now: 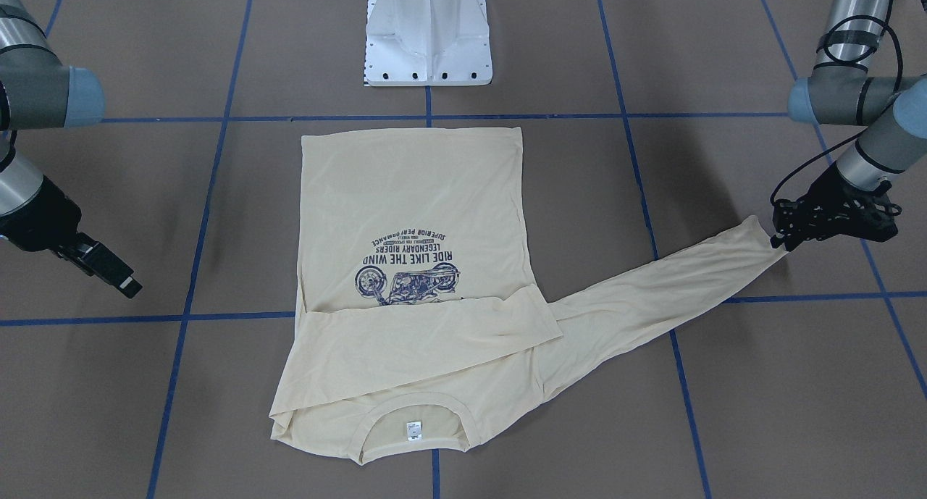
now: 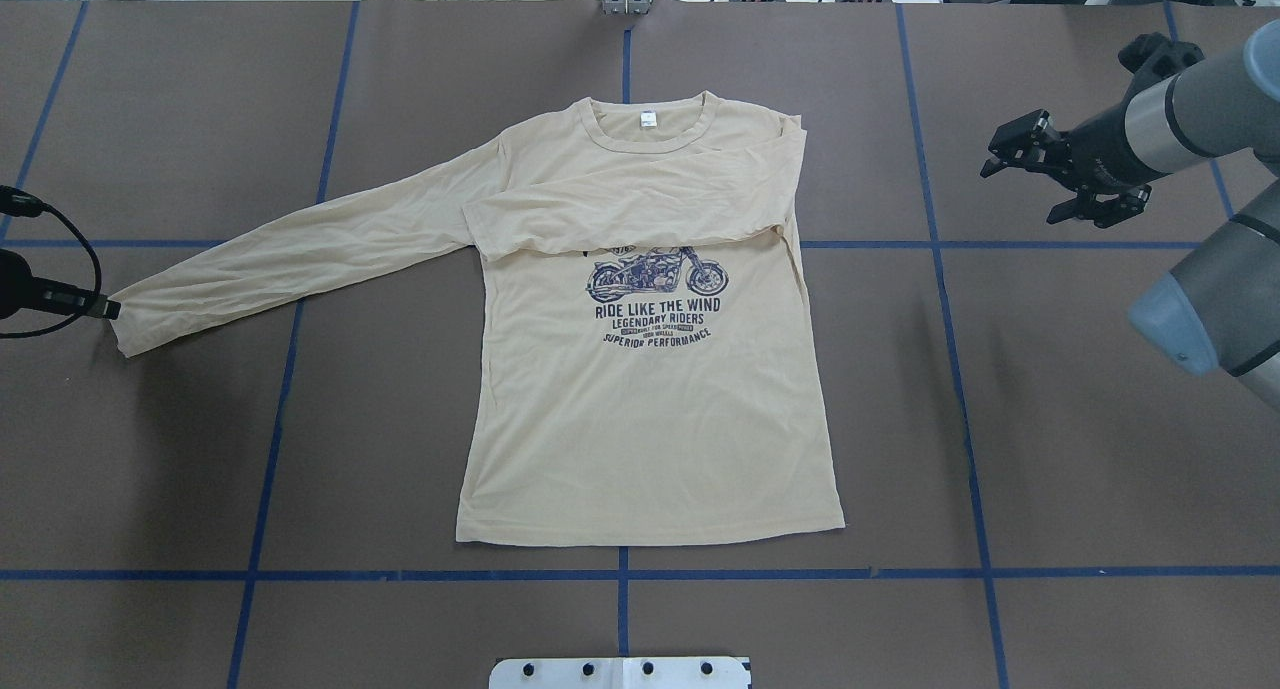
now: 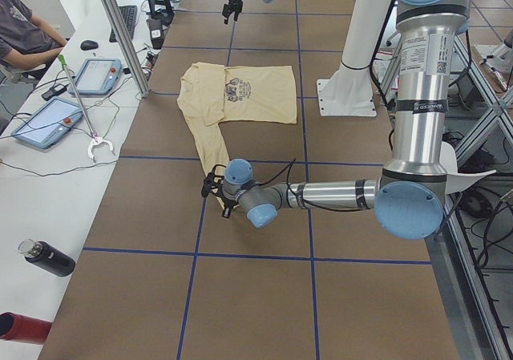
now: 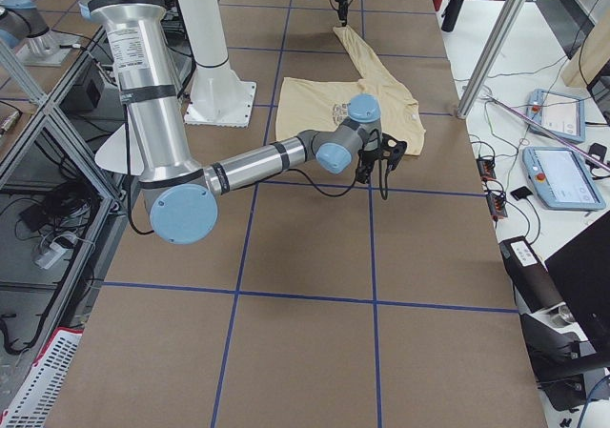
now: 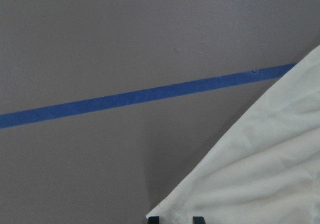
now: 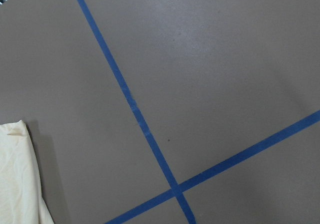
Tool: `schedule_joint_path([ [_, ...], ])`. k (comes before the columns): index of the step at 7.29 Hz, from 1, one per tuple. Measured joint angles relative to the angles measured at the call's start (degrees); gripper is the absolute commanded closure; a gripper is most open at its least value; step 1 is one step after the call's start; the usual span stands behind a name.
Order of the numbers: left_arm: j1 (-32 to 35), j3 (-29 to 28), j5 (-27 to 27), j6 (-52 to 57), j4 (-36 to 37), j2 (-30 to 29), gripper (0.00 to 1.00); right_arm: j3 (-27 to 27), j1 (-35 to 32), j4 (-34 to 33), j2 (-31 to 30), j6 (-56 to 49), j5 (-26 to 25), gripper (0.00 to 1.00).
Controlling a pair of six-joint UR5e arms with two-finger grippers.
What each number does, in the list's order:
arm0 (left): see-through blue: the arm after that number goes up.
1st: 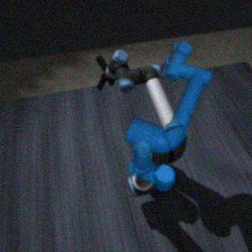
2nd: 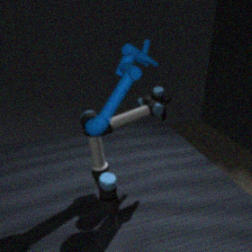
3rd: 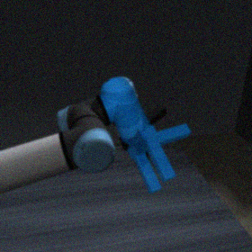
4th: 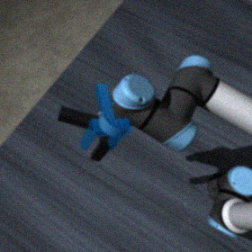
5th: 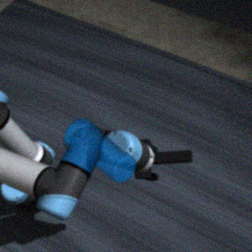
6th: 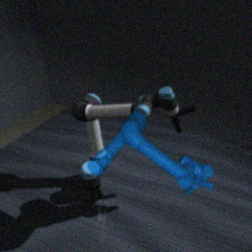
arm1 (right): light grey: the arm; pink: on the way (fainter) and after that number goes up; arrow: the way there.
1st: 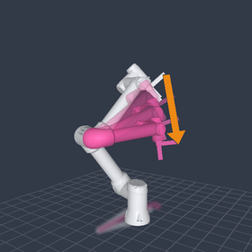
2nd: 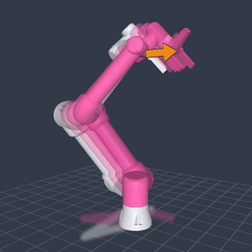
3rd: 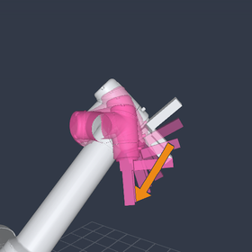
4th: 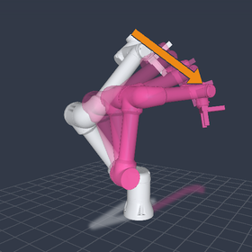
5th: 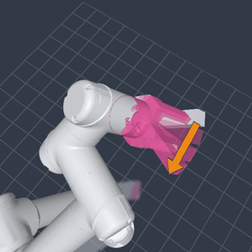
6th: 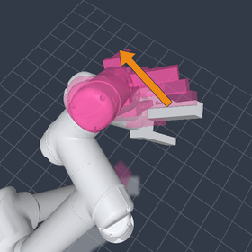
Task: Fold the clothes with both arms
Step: 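Grasp the cuff of the other sleeve with the left gripper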
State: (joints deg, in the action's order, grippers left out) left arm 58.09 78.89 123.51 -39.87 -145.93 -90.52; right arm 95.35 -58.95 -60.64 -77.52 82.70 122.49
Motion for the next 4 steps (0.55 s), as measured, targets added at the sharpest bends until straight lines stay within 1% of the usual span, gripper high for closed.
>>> schedule_joint_path([
  [1, 0.0, -0.1, -0.1, -0.1, 0.0, -0.1, 0.6, 0.0, 0.0, 0.0, 0.0, 0.0, -0.3, 0.01],
  [4, -0.1, -0.2, -0.5, -0.2, 0.1, -0.2, 0.59, 0.0, 0.1, -0.1, 0.0, 0.0, -0.6, 0.01],
])
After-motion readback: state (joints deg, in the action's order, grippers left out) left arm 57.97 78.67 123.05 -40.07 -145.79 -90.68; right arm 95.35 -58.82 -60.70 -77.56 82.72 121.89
